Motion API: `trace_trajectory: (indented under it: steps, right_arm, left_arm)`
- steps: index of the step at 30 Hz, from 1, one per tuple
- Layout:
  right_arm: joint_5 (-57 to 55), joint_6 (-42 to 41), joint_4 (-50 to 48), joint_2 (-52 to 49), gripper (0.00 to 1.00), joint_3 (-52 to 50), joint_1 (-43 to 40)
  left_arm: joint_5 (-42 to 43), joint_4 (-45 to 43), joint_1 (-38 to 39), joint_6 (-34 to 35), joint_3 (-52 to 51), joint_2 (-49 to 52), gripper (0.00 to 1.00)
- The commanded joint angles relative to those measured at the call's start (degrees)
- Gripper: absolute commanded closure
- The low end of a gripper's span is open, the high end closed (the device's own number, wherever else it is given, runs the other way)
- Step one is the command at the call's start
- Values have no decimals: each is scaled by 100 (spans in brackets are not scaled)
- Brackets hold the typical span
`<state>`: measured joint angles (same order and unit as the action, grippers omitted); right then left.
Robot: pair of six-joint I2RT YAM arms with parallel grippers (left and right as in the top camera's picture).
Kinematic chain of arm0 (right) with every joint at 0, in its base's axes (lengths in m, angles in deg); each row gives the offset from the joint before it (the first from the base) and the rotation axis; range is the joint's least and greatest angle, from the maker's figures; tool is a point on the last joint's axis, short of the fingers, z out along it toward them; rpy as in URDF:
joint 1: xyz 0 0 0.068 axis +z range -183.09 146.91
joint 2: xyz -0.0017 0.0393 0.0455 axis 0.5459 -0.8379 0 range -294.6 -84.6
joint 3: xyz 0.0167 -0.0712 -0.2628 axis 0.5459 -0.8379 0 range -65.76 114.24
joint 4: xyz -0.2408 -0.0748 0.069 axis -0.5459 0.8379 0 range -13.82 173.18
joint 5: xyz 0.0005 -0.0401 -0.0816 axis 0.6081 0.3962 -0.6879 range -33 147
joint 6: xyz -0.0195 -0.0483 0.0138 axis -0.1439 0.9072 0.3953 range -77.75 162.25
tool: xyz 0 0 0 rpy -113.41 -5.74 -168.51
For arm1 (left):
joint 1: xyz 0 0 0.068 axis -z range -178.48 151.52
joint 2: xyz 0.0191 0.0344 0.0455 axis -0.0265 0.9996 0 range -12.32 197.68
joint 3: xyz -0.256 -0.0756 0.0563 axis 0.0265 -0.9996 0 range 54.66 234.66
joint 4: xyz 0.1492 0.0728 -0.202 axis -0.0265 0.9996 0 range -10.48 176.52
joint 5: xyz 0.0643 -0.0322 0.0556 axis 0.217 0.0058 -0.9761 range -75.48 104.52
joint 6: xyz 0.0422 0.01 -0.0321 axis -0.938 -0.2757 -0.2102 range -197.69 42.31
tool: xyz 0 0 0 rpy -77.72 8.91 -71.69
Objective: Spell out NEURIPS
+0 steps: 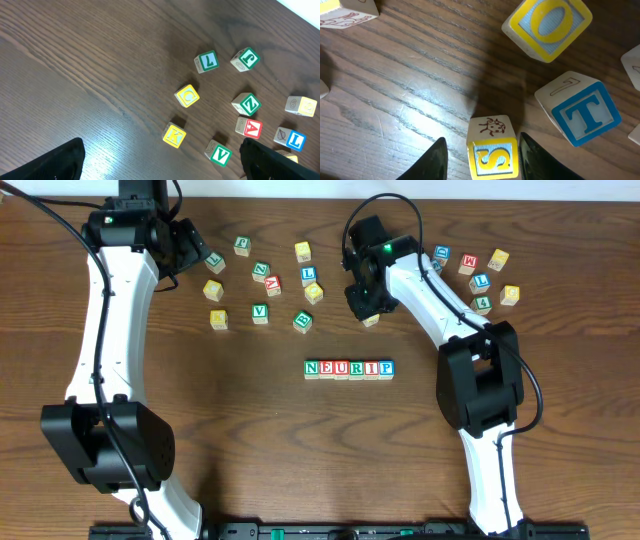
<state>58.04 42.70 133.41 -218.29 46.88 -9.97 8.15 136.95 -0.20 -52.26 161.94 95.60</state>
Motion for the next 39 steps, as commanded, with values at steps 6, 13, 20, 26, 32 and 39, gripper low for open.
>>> trace_trajectory:
  steps: [6,13,20,26,32,39]
  right_arm:
    - [-66,87,-122,-103,65,-221,-4]
    - [-70,90,-107,-103,74,-221,-20]
    - [-111,94,-37,-103,90,-219,-24]
    - [-605,173,-13,-101,92,-219,-26]
    - [-673,1766,389,-101,99,-219,-24]
    - [-715,2750,549,-101,97,-219,-87]
  left_arm:
    - [-74,15,-9,-33,-20,44,2]
    - [-74,15,-9,-33,-20,44,3]
    - [-74,15,-9,-33,-20,44,3]
    - [-74,15,-9,-33,-20,44,2]
    - [-74,15,-9,-33,-20,44,2]
    - [-74,15,-9,-33,-20,44,2]
